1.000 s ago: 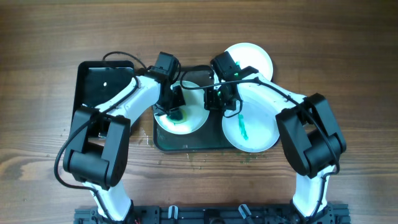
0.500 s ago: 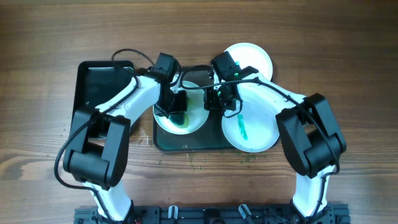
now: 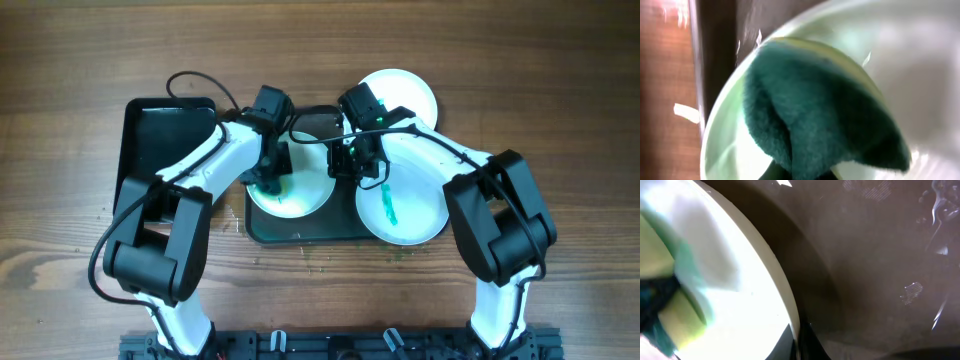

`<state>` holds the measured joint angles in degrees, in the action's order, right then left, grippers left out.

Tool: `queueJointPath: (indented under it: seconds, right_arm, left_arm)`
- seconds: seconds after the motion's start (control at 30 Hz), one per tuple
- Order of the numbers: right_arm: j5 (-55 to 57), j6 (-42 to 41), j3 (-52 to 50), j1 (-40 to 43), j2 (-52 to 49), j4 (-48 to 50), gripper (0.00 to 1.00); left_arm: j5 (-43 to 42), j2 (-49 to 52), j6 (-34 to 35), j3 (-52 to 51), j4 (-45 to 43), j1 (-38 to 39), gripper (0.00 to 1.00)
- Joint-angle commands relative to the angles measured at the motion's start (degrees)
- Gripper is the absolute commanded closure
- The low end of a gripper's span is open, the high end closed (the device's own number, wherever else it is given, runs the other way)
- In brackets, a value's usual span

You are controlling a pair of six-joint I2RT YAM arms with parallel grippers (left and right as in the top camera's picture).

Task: Clean dirty plates on tray and stack at the side
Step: 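Scrub the left white plate with the sponge while the right gripper holds it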

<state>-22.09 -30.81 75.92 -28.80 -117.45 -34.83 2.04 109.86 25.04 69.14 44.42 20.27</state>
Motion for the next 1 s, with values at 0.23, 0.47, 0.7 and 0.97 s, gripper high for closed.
queueJointPath:
  seconds: [0.23, 0.47, 0.7, 0.97]
  right_arm:
    - [-4.81, -0.87, 0.83, 2.03, -1.22, 1.79, 0.96]
    - [-4.7, -0.72, 0.83, 2.03, -1.22, 1.6, 0.96]
    - [-4.57, -0.79, 0.83, 2.03, -1.22, 1.62, 0.96]
    - [-4.59, -0.74, 0.83, 2.03, -1.22, 1.55, 0.96]
  left_arm:
    - [-20.15, 0.74, -7.45, -1.07, -2.75, 0.24, 0.96]
    - [18.62, 0.74, 10.69, -1.07, -6.78, 0.2, 0.96]
    - [-24.63, 0.72, -8.39, -1.05, -0.28, 1.01, 0.96]
    - [-11.65, 0.74, -5.99, -1.05, -13.35, 0.0, 0.96]
